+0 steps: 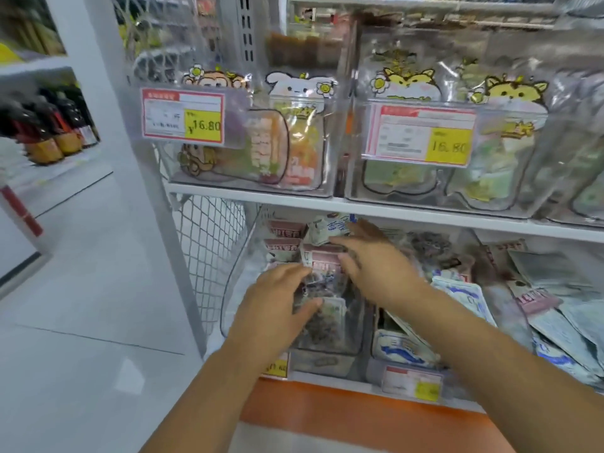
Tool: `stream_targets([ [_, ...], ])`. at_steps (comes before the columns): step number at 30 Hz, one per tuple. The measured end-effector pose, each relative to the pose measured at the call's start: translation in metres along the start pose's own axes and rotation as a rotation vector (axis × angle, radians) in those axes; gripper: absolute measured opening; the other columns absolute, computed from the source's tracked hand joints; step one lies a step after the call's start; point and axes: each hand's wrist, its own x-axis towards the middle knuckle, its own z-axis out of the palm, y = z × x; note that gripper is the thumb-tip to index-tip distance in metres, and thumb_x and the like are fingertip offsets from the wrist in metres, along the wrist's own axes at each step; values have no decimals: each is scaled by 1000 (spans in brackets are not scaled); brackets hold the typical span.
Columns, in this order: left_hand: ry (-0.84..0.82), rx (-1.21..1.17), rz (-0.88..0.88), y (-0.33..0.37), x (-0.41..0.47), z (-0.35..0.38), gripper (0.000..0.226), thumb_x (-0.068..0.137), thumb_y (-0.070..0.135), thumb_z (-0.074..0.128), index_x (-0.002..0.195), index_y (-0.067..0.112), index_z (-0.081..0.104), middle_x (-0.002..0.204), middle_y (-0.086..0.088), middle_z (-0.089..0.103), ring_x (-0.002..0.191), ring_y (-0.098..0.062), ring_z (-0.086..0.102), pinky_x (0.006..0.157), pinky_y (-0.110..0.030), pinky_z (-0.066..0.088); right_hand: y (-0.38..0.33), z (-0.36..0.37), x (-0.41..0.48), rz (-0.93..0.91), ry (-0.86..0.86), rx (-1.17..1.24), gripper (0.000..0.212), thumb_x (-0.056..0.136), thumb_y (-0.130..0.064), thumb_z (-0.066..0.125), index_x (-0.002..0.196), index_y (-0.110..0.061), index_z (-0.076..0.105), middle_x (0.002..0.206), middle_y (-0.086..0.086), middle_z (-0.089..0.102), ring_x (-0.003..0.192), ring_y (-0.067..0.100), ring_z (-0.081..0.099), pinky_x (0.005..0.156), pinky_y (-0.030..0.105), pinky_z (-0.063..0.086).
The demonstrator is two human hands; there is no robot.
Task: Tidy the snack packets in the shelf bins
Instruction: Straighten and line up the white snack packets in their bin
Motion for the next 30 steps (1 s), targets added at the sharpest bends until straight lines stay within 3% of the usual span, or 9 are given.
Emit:
stream_targets([
  [6,-86,28,5,-25,-5,7,56,93,52,50,143,36,34,146,13,38,130,-8,37,107,-30,36,6,23,80,134,-190,-276,74,83,-13,53,148,-34,24,144,12,41,124,33,48,95,38,48],
  [12,-51,-90,-7,-39,-8,10,56,92,50,52,143,37,34,142,17,39,125,-6,41,102,-25,38,4,40,73,-63,-38,-440,48,93,-16,51,136,-38,45,142,4,49,101,28,63,76,31,51],
  [14,-12,-146,-27,-38,-9,8,59,91,47,56,143,38,32,142,17,39,123,-5,43,99,-26,41,2,39,57,-144,21,-328,40,95,-24,53,132,-41,49,151,-6,38,99,21,66,69,21,50],
  [16,32,-177,-57,-36,-10,4,69,89,43,61,146,36,24,149,15,32,129,-4,39,104,-28,38,-3,36,37,-119,67,-191,38,97,-28,51,130,-46,51,131,-5,60,90,18,67,64,20,46],
  [20,111,-304,-43,-24,-10,-7,83,85,37,68,149,40,16,154,14,25,137,-4,29,109,-27,30,-22,28,-6,-100,53,258,32,96,-30,54,126,-41,58,120,-12,66,105,10,62,87,27,50],
  [22,123,-443,-72,-16,-11,-16,69,85,35,69,142,45,31,146,14,40,128,0,42,104,-25,37,-31,18,-27,-54,62,485,27,93,-31,59,117,-41,63,119,-20,64,106,0,59,90,23,49],
  [25,78,-569,-94,0,-13,-27,34,83,37,71,115,36,58,105,14,67,87,2,63,75,-22,51,-34,1,-50,1,121,676,28,86,-29,67,102,-51,60,105,-28,63,90,-9,58,74,12,46],
  [27,41,-611,-67,15,-14,-27,31,83,38,70,111,35,58,99,15,68,86,0,65,76,-28,54,-26,-9,-62,33,157,671,26,84,-27,70,99,-46,61,96,-28,63,80,-11,56,67,9,41],
  [30,-2,-563,-62,25,-12,-17,52,84,32,70,131,40,47,115,20,61,99,8,58,82,-12,47,-1,-22,-77,138,335,651,21,84,-20,71,96,-35,65,86,-21,65,66,-8,55,59,8,40],
])
